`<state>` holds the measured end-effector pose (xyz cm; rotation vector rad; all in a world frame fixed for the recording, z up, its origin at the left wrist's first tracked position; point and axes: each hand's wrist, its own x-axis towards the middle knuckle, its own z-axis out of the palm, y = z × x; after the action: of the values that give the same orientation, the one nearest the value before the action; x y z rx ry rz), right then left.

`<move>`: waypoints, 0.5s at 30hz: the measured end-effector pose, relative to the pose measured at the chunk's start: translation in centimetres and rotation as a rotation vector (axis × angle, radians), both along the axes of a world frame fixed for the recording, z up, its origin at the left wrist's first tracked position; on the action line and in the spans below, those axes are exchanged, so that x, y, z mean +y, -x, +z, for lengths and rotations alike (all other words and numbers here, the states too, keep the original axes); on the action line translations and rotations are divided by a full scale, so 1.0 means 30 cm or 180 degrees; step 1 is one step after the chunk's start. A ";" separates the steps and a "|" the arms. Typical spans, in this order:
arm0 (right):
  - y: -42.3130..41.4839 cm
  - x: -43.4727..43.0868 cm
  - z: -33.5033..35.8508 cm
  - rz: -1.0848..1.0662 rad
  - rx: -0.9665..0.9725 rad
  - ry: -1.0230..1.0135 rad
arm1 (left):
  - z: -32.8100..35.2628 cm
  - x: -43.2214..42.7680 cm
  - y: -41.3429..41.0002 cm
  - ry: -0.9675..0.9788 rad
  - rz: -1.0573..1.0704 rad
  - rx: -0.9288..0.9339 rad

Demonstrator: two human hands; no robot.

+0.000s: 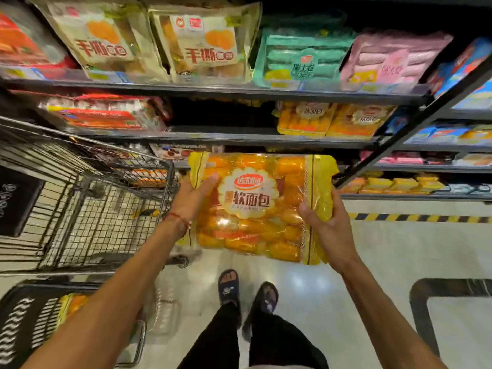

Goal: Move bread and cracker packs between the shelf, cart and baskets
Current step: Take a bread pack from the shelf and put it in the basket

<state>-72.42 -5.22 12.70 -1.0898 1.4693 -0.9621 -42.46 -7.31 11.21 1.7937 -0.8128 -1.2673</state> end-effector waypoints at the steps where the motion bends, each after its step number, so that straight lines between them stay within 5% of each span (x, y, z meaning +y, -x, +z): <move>1: 0.011 -0.018 -0.016 0.0090 -0.0026 -0.0029 | -0.006 -0.010 0.010 -0.0012 0.0029 0.0030; 15: 0.044 -0.487 -0.477 0.0200 -0.0184 -0.0328 | -0.473 -0.272 0.092 0.0415 0.0780 -0.0402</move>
<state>-73.73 -19.83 -1.62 -1.0194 1.4139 -0.8579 -45.23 -15.47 -2.99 1.8183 -0.7024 -0.9306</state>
